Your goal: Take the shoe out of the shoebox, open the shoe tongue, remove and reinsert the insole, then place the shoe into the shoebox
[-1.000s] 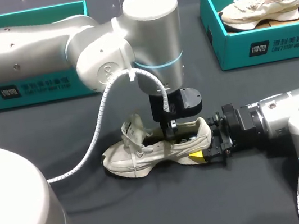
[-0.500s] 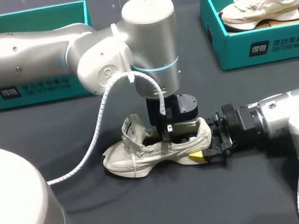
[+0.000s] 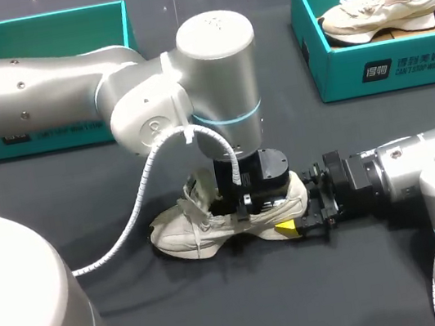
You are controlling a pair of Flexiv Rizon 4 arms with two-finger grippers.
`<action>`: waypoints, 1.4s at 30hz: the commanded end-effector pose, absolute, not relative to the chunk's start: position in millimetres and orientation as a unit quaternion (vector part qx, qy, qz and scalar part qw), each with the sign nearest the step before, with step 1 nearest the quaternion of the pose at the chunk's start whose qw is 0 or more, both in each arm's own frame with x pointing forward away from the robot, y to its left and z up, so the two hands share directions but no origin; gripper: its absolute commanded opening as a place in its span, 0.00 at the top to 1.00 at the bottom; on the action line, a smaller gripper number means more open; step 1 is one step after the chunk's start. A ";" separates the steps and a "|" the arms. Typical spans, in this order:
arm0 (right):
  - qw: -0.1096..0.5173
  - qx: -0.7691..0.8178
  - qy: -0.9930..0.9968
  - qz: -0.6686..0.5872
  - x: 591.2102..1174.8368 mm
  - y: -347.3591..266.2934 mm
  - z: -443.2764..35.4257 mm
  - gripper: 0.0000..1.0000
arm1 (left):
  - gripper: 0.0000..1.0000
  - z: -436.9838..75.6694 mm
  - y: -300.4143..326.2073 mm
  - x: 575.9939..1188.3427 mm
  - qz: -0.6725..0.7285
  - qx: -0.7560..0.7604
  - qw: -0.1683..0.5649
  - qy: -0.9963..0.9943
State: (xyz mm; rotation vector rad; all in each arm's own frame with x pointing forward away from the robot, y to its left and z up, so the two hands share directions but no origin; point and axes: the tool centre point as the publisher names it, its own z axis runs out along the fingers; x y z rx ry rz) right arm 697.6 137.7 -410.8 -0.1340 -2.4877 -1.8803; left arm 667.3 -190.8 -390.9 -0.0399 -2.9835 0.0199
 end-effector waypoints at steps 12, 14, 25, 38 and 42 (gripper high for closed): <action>0.011 -0.044 -0.798 -0.600 697.3 139.0 -411.7 1.00 | 0.69 -408.2 -196.5 663.4 -0.009 0.005 -0.008 -1.000; 0.011 -0.044 -0.798 -0.600 697.3 139.0 -411.7 1.00 | 0.69 -412.4 -196.7 665.5 -0.013 0.011 -0.029 -0.999; 0.011 -0.044 -0.798 -0.600 697.3 139.0 -411.7 1.00 | 0.73 -425.3 -193.7 694.7 -0.034 0.035 -0.081 -0.995; 0.011 -0.044 -0.798 -0.600 697.3 139.0 -411.7 1.00 | 0.76 -412.4 -185.9 715.3 -0.031 0.036 -0.082 -0.995; 0.011 -0.044 -0.798 -0.600 697.3 139.0 -411.7 1.00 | 0.85 -419.1 -185.5 715.1 -0.039 0.037 -0.084 -0.995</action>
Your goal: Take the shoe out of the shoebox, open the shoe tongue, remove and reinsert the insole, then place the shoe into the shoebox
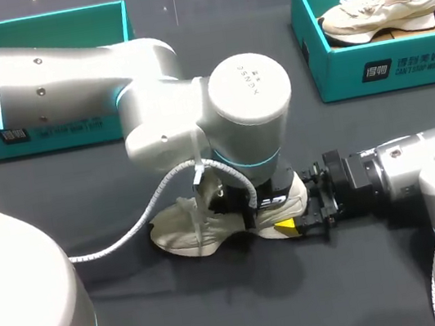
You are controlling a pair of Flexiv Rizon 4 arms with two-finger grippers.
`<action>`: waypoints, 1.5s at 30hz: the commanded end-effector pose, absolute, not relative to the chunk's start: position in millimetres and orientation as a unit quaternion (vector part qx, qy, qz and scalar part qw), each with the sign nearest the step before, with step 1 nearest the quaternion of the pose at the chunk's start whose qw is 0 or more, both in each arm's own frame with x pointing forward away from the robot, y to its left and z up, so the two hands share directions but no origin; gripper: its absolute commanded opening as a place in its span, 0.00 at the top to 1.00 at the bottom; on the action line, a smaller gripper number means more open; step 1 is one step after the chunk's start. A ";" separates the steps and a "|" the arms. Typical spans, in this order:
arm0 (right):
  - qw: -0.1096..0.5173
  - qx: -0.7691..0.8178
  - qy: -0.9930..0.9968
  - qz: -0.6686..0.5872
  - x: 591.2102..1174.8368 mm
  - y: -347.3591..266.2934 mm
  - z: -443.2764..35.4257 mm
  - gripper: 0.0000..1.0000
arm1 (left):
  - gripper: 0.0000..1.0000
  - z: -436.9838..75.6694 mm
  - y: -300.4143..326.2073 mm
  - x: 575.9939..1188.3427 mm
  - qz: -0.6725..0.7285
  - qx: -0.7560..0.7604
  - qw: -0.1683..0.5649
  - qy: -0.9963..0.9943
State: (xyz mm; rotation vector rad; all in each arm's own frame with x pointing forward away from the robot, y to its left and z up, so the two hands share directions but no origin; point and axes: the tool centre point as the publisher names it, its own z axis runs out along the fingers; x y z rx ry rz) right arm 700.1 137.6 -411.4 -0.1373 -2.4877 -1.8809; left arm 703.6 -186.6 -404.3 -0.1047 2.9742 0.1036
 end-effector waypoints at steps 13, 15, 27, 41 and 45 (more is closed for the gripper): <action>0.011 -0.044 -0.798 -0.600 697.3 139.0 -411.7 1.00 | 1.00 -405.9 -160.6 723.5 -0.010 -0.047 0.025 0.999; 0.011 -0.044 -0.798 -0.600 697.3 139.0 -411.7 1.00 | 1.00 -402.3 -157.5 723.4 -0.023 -0.045 0.009 0.999; 0.011 -0.044 -0.798 -0.600 697.3 139.0 -411.7 1.00 | 1.00 -379.2 -152.9 708.8 -0.092 -0.031 -0.035 0.995; 0.011 -0.044 -0.798 -0.600 697.3 139.0 -411.7 1.00 | 1.00 -365.4 -163.2 698.3 -0.146 -0.038 -0.048 0.987; 0.011 -0.044 -0.798 -0.600 697.3 139.0 -411.7 1.00 | 1.00 -358.5 -159.4 696.4 -0.162 -0.044 -0.041 0.985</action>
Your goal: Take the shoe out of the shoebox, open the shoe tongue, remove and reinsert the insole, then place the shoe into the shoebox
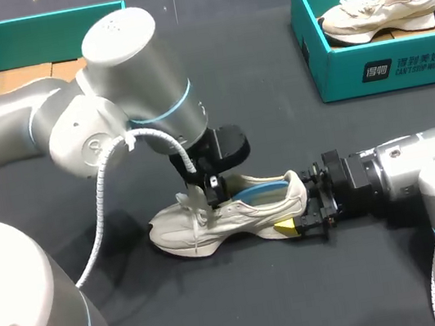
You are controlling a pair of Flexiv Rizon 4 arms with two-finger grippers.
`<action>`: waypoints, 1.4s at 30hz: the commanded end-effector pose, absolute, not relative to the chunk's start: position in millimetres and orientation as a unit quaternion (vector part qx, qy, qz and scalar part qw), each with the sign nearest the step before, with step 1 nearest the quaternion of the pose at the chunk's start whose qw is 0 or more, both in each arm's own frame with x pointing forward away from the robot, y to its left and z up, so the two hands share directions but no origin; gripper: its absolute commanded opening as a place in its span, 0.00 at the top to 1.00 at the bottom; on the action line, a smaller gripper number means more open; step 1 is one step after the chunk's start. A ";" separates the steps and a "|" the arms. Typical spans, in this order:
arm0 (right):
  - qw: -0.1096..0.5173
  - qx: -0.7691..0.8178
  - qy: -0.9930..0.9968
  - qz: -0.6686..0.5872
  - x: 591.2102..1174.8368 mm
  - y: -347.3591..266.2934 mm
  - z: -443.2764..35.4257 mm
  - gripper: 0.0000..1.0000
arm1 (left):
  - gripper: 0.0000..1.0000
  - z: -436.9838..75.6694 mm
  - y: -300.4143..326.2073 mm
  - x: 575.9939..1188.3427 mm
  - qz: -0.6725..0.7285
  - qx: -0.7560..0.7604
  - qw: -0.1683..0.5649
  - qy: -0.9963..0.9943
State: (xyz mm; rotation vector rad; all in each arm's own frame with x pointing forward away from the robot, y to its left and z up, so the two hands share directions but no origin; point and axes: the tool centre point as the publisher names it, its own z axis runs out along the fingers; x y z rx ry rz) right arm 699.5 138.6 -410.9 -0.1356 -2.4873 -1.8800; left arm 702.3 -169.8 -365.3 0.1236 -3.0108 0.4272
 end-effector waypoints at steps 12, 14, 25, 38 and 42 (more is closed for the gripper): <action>0.011 -0.044 -0.798 -0.600 697.3 139.0 -411.7 1.00 | 1.00 -342.4 -153.6 695.9 0.197 0.061 0.024 -0.978; 0.011 -0.044 -0.798 -0.600 697.3 139.0 -411.7 1.00 | 1.00 -338.9 -155.9 696.2 0.199 0.065 0.018 -0.978; 0.011 -0.044 -0.798 -0.600 697.3 139.0 -411.7 1.00 | 1.00 -322.7 -188.4 700.7 0.180 0.094 -0.047 -0.978; 0.011 -0.044 -0.798 -0.600 697.3 139.0 -411.7 1.00 | 1.00 -330.3 -211.8 717.5 0.148 0.113 -0.073 -0.980; 0.011 -0.044 -0.798 -0.600 697.3 139.0 -411.7 1.00 | 1.00 -327.9 -210.8 715.4 0.150 0.111 -0.082 -0.979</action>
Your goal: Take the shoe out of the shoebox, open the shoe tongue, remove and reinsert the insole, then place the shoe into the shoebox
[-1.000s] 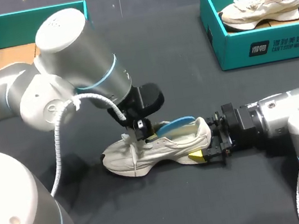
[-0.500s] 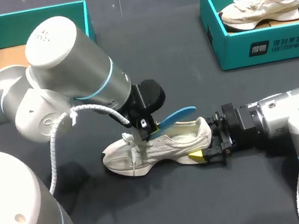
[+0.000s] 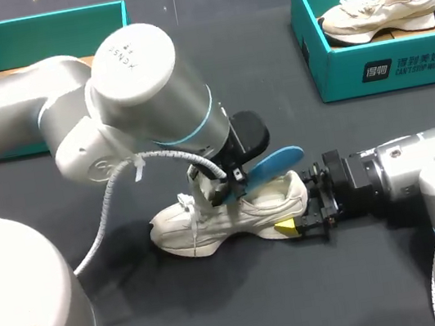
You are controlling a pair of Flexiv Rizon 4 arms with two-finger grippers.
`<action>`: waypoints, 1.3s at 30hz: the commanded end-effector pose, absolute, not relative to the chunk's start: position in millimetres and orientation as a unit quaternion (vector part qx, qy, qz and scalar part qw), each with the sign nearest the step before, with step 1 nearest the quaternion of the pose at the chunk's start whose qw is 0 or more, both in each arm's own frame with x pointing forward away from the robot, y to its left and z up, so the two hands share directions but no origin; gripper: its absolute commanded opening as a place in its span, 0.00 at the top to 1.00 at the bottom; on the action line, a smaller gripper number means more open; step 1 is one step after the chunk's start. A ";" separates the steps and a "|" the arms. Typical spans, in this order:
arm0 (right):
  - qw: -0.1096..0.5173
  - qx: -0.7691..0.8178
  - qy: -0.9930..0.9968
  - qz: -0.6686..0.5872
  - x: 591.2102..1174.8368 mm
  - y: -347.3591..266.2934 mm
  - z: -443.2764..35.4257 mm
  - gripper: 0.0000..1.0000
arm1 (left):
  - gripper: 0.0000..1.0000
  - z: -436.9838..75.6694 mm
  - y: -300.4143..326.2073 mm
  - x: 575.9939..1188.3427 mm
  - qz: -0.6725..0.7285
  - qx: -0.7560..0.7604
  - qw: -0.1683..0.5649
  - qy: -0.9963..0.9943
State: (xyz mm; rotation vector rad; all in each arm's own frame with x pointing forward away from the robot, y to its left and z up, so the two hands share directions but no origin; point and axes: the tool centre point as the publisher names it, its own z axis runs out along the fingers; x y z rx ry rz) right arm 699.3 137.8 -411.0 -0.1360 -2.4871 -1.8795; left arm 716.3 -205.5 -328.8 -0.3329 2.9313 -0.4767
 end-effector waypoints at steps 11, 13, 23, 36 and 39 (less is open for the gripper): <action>0.011 -0.044 -0.798 -0.600 697.3 139.0 -411.7 1.00 | 0.67 -316.2 -200.7 698.7 -0.176 -0.091 0.076 0.977; 0.011 -0.044 -0.798 -0.600 697.3 139.0 -411.7 1.00 | 0.67 -313.9 -198.9 697.0 -0.182 -0.086 0.072 0.977; 0.011 -0.044 -0.798 -0.600 697.3 139.0 -411.7 1.00 | 0.58 -294.3 -200.7 688.2 -0.217 -0.104 0.099 0.966; 0.011 -0.044 -0.798 -0.600 697.3 139.0 -411.7 1.00 | 0.51 -294.1 -218.9 692.2 -0.250 -0.112 0.125 0.953; 0.011 -0.044 -0.798 -0.600 697.3 139.0 -411.7 1.00 | 0.48 -295.5 -221.3 693.1 -0.265 -0.108 0.123 0.950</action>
